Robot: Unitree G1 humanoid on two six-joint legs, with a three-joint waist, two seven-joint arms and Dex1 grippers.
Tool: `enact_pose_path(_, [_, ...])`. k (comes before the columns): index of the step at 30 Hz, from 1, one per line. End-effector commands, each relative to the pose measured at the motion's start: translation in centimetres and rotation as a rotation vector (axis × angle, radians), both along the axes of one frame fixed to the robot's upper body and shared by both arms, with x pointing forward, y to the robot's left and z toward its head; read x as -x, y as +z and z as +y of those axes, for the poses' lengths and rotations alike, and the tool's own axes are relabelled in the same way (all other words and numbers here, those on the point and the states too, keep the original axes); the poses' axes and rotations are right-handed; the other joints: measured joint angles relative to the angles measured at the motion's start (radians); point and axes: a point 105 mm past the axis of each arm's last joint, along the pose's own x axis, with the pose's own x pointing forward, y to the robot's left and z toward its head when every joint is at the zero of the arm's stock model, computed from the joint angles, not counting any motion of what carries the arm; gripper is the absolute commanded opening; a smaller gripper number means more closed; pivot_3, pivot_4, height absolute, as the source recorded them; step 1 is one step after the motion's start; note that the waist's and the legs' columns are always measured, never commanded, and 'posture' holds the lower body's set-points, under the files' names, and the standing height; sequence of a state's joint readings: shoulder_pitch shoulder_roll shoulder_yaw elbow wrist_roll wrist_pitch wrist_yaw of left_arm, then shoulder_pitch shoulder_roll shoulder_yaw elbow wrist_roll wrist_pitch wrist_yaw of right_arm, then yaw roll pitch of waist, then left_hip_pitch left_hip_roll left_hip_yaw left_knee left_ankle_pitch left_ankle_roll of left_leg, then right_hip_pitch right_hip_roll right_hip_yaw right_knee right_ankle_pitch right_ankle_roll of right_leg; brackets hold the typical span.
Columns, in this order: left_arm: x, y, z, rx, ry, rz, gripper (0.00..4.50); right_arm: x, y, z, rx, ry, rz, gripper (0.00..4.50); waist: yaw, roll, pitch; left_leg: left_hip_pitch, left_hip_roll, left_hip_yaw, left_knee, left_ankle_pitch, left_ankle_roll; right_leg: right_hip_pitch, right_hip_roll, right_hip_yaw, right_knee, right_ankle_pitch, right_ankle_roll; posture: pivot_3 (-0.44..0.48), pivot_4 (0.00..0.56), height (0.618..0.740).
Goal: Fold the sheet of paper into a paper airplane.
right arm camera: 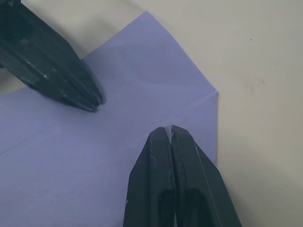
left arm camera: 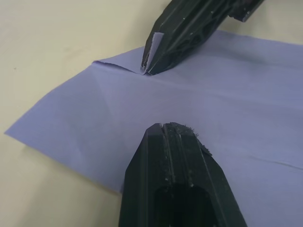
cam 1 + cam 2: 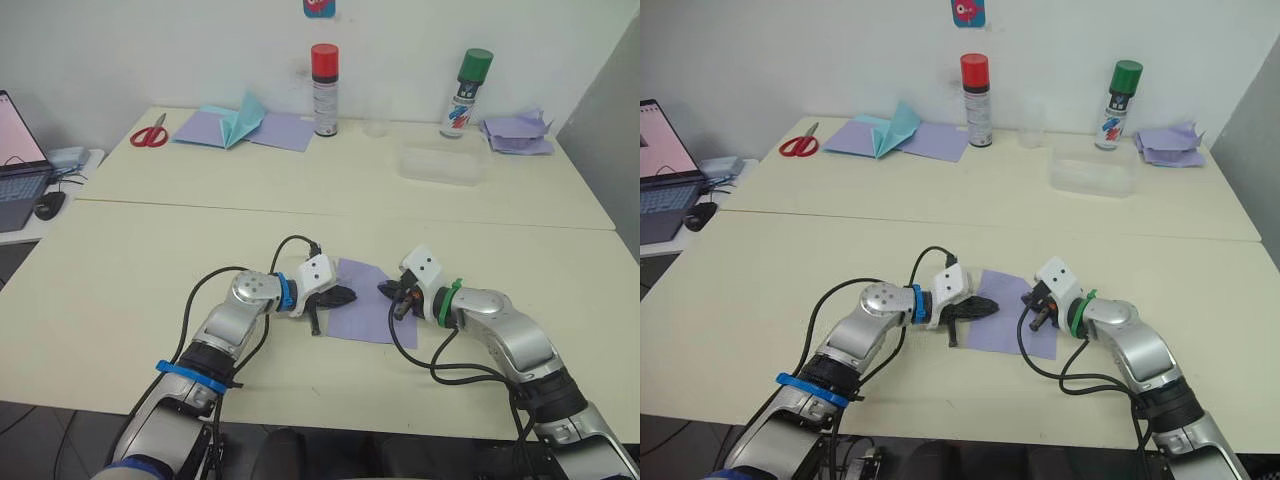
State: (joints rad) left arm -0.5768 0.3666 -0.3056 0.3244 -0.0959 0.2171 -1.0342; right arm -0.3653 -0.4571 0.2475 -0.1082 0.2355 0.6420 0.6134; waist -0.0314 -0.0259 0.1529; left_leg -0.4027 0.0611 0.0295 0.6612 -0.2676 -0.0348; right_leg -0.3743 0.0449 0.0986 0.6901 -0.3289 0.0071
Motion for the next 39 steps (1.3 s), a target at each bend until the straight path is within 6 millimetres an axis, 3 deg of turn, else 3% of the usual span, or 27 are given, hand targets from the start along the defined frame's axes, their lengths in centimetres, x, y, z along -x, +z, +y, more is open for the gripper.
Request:
enact_pose_path(1, [-1.5, 3.7, -1.8, 0.103, 0.017, -0.058, 0.0, 0.1, 0.4, 0.1, -0.014, 0.009, -0.01, 0.06, 0.0, 0.0, 0.0, -0.001, 0.0, 0.0, 0.0, 0.0, 0.0, 0.0, 0.0, 0.0, 0.0, 0.0, 0.0, 0.0, 0.15, 0.74])
enact_pose_path(6, [-2.7, 4.1, -3.8, 0.108, 0.032, -0.081, 0.0, 0.2, 0.3, 0.2, -0.017, 0.012, -0.004, 0.06, -0.002, 0.0, 0.0, -0.001, 0.0, 0.0, 0.0, 0.0, 0.0, -0.001, 0.0, 0.001, 0.0, 0.001, -0.002, 0.0, 0.15, 0.74])
enact_pose_path(12, [-4.0, 2.0, -4.9, 0.011, 0.083, -0.081, 0.0, 0.3, 0.3, 0.4, -0.024, 0.019, -0.004, 0.06, -0.001, 0.0, 0.001, -0.002, 0.0, -0.001, 0.0, 0.0, 0.0, -0.002, 0.002, 0.001, 0.0, 0.001, -0.002, 0.0, 0.15, 0.74])
enact_pose_path(17, [-3.7, 0.6, -5.7, -0.03, 0.044, -0.064, 0.0, 0.6, 0.3, 0.5, -0.023, 0.033, 0.002, 0.06, 0.0, 0.0, 0.0, -0.007, 0.0, -0.001, 0.001, 0.0, 0.0, -0.006, 0.002, 0.001, 0.001, 0.001, -0.002, 0.0, 0.15, 0.74])
enact_pose_path(28, [-3.2, -1.1, -5.5, -0.116, -0.016, -0.095, 0.0, 0.7, 0.5, 0.2, -0.025, 0.033, -0.001, 0.06, 0.0, 0.0, 0.0, -0.007, -0.001, -0.001, 0.001, 0.0, -0.001, -0.006, 0.002, 0.001, 0.006, 0.001, -0.002, 0.0, 0.15, 0.74])
enact_pose_path(31, [-2.9, -2.0, -5.3, -0.149, -0.029, -0.091, 0.0, 0.8, 1.5, 0.0, -0.068, 0.032, 0.002, 0.95, 0.001, 0.0, 0.0, -0.007, -0.001, -0.001, 0.001, 0.0, -0.001, -0.006, 0.002, 0.001, 0.006, 0.001, -0.002, 0.0, 0.15, 0.74])
enact_pose_path(37, [-2.8, -2.6, -5.1, -0.168, -0.035, -0.102, 0.0, 3.4, 4.3, -0.3, -0.175, 0.153, 0.051, 3.07, 0.002, 0.0, 0.0, -0.007, -0.002, -0.002, 0.001, 0.0, -0.001, -0.005, 0.002, 0.001, 0.006, 0.001, -0.002, 0.0, 0.15, 0.74])
enact_pose_path(39, [-2.7, -2.6, -5.1, -0.168, -0.038, -0.101, 0.0, 3.6, 5.4, -0.9, -0.206, 0.162, 0.051, 3.07, 0.002, 0.0, 0.0, -0.007, -0.002, -0.003, 0.001, 0.0, 0.0, -0.005, 0.002, 0.0, 0.006, 0.001, -0.002, 0.0, 0.15, 0.74])
